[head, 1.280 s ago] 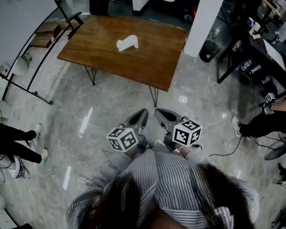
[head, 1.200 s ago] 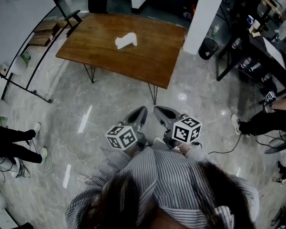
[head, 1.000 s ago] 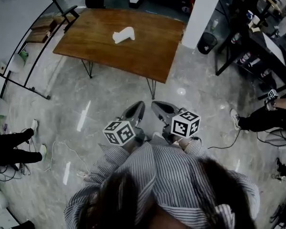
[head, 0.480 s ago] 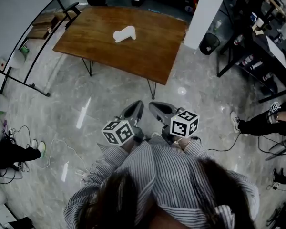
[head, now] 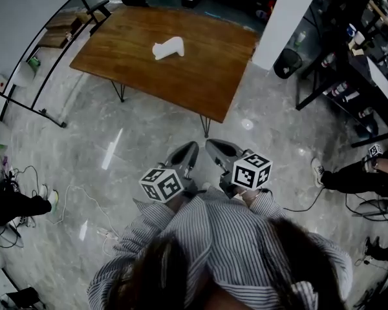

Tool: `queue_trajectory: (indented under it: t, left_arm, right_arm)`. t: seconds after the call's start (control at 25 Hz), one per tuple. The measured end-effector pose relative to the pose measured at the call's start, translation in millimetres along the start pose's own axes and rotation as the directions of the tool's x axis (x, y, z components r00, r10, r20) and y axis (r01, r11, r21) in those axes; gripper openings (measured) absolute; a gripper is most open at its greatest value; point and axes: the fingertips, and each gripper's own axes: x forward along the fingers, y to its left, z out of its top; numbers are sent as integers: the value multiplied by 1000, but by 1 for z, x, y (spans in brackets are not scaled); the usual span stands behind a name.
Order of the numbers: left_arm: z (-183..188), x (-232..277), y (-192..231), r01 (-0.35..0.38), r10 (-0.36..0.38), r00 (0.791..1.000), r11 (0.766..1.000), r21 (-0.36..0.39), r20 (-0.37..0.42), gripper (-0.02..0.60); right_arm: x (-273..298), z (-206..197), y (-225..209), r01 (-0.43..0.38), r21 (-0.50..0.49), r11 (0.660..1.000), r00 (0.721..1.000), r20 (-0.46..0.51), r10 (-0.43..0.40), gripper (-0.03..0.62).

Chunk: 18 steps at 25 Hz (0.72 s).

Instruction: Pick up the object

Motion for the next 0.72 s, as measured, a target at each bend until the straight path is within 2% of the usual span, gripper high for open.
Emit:
queue_trajectory:
  t: [0.12, 0.36, 0.52, 0.72]
  left_arm:
    - [0, 13, 6, -6, 7, 1000, 999, -39, 2, -2]
    - [15, 44, 25, -7, 7, 1000, 1000, -8, -26, -2]
    - [47, 75, 54, 18, -18, 999, 1000, -2, -33, -2]
    - [109, 113, 93, 55, -52, 997, 997, 52, -61, -2]
  right_arm:
    - [3, -6, -13, 8, 23, 1000, 999, -34, -8, 2]
    - [24, 13, -44, 37, 45, 998, 999, -21, -36, 2]
    - [61, 32, -62, 54, 17, 998, 998, -22, -54, 2]
    - [119, 90, -92, 108, 14, 994, 993, 39, -108, 2]
